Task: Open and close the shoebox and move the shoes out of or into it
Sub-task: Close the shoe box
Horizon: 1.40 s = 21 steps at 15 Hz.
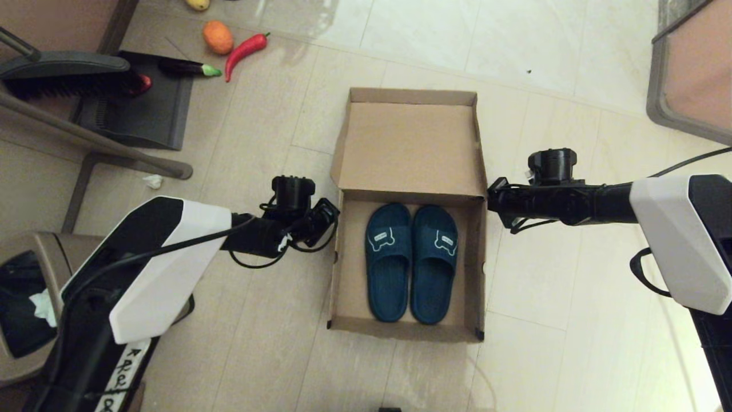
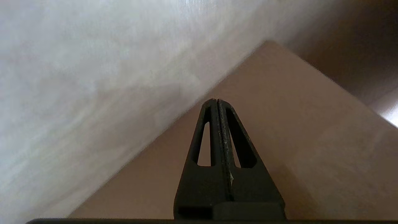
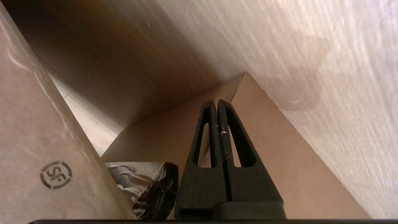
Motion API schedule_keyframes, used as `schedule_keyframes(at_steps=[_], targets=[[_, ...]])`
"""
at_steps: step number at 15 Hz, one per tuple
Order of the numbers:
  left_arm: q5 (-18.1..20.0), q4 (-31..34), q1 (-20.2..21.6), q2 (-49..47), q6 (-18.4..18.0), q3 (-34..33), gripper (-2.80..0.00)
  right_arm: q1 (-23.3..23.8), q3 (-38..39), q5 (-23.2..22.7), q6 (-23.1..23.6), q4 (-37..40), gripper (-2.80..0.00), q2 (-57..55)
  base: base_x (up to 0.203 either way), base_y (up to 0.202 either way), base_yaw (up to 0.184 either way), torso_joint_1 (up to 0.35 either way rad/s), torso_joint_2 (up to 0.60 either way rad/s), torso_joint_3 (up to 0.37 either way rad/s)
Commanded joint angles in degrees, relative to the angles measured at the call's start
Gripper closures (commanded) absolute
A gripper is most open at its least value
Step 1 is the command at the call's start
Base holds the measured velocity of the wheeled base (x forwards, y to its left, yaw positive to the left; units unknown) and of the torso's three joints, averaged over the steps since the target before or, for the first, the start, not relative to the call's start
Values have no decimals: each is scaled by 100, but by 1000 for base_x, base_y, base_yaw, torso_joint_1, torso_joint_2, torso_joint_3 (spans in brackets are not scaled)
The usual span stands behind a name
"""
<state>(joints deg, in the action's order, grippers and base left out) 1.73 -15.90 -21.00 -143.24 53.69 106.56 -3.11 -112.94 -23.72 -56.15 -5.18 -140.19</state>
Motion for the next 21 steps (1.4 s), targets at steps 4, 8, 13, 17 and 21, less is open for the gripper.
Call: schedule_keyframes(at_steps=[4, 8, 13, 17, 21], targets=[[-3, -4, -70, 368, 42, -800, 0, -101, 578, 4, 6, 189, 0, 323, 0, 0, 0, 0, 0, 0], [-28, -59, -71, 704, 60, -1602, 0, -205, 1759, 90, 30, 158, 0, 859, 0, 0, 0, 0, 0, 0], [-350, -385, -40, 1171, 98, -2854, 0, -189, 2529, 530, 61, -9, 0, 1274, 0, 0, 0, 0, 0, 0], [-547, -834, 51, 1599, 210, -3473, 0, -39, 2385, 599, 246, -14, 0, 1267, 0, 0, 0, 0, 0, 0], [-274, -1066, 330, 1476, 191, -2533, 0, 156, 1647, 359, 287, 26, 0, 1049, 0, 0, 0, 0, 0, 0]])
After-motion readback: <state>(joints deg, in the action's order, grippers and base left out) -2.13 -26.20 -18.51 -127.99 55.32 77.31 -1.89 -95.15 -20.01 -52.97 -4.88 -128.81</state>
